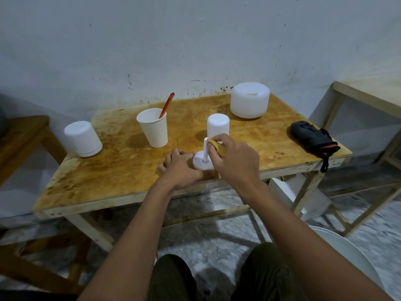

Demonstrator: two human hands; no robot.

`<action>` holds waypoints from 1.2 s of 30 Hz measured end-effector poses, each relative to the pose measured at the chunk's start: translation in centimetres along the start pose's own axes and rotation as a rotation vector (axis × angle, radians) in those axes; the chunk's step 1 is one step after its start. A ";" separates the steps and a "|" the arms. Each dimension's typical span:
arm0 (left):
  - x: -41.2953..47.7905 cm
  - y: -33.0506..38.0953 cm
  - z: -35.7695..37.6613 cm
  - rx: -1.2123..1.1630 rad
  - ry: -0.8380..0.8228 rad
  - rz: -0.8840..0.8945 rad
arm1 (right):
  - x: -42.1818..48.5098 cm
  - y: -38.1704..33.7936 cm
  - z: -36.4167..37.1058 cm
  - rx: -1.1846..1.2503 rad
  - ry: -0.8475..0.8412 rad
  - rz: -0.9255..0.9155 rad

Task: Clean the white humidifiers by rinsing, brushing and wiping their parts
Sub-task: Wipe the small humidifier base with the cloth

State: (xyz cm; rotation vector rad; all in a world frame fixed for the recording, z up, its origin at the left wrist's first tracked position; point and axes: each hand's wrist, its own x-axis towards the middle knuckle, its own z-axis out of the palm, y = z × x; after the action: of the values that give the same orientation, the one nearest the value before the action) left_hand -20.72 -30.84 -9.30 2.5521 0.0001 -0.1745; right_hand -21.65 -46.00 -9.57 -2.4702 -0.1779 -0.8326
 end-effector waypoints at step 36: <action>0.4 -0.4 3.5 0.085 0.434 0.038 | 0.1 -1.6 0.1 0.216 -0.060 0.255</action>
State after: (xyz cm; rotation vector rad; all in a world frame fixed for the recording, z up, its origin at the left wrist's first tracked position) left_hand -20.76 -32.43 -12.42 2.6206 0.1125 0.4031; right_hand -21.91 -44.58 -8.91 -2.2560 0.0261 -0.5984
